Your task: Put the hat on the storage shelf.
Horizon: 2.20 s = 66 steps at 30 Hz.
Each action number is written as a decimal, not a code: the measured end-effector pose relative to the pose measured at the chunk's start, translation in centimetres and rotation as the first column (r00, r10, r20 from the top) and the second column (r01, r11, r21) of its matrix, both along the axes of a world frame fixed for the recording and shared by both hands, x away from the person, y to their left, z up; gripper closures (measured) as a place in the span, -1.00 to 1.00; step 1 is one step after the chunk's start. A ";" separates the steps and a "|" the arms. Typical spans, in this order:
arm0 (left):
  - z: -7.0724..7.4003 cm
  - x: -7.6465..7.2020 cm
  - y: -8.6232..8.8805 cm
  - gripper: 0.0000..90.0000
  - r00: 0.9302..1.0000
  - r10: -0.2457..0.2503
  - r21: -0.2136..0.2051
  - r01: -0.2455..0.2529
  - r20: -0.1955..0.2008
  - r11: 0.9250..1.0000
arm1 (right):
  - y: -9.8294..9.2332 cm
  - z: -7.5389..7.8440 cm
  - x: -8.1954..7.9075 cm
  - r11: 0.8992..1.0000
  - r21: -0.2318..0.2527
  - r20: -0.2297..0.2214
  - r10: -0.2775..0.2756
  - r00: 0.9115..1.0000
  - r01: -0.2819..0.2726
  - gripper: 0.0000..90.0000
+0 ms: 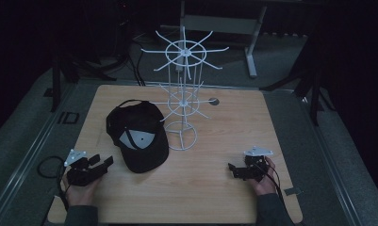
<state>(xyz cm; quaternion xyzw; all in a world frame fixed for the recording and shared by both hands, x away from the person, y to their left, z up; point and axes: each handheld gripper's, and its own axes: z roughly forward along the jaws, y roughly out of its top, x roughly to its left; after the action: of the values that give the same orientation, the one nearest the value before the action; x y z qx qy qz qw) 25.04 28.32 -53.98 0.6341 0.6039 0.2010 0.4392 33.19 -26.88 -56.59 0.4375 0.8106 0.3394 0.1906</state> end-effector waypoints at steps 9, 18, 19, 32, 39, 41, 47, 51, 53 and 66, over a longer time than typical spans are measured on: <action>-0.1 -0.2 -1.2 -0.09 0.999 -0.032 0.036 0.032 -0.021 0.999 | 0.0 0.0 -0.1 1.000 0.000 0.000 -0.001 1.000 0.001 -0.76; 0.3 -0.4 -1.2 -0.11 0.998 -0.062 0.013 0.062 -0.026 0.998 | 0.2 0.0 -0.1 1.000 0.001 0.001 -0.021 1.000 0.021 -0.75; 0.5 -0.4 -1.3 -0.11 0.998 -0.062 0.012 0.063 -0.026 0.998 | 0.2 0.0 -0.1 1.000 0.000 0.002 -0.023 1.000 0.023 -0.75; 1.5 -1.1 -1.7 -0.14 0.995 -0.100 -0.023 0.099 -0.026 0.995 | 0.3 0.0 -0.1 1.000 0.001 0.001 -0.031 1.000 0.031 -0.75; 2.1 -1.3 -2.3 -0.15 0.990 -0.140 -0.025 0.140 -0.024 0.990 | 0.3 0.0 -0.1 0.999 0.002 0.001 -0.038 0.999 0.038 -0.75; 2.3 -1.3 -2.6 -0.15 0.988 -0.154 -0.023 0.154 -0.019 0.988 | 0.3 0.0 -0.1 0.999 0.002 0.002 -0.038 0.999 0.038 -0.75; 2.7 -1.0 -3.5 -0.15 0.983 -0.185 -0.016 0.185 -0.017 0.983 | 0.4 0.0 -0.1 0.999 0.003 0.001 -0.040 0.999 0.040 -0.75; 2.6 -0.7 -4.1 -0.16 0.981 -0.191 -0.003 0.191 -0.021 0.982 | 0.4 0.0 -0.1 0.999 0.002 0.001 -0.040 0.999 0.040 -0.75; 2.6 -0.5 -4.3 -0.16 0.982 -0.189 -0.002 0.189 -0.026 0.982 | 0.4 0.0 -0.1 0.999 0.003 0.002 -0.040 0.999 0.040 -0.75; 1.7 0.4 -5.7 -0.12 0.976 -0.209 0.030 0.211 -0.066 0.977 | 0.4 0.0 -0.1 0.999 0.002 0.003 -0.039 0.999 0.039 -0.75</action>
<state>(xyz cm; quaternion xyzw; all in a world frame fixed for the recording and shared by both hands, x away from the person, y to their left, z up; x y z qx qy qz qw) 25.49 22.58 -52.26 0.7082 0.5433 0.1446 0.4270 33.12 -26.53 -56.61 0.4531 0.8013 0.3368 0.1981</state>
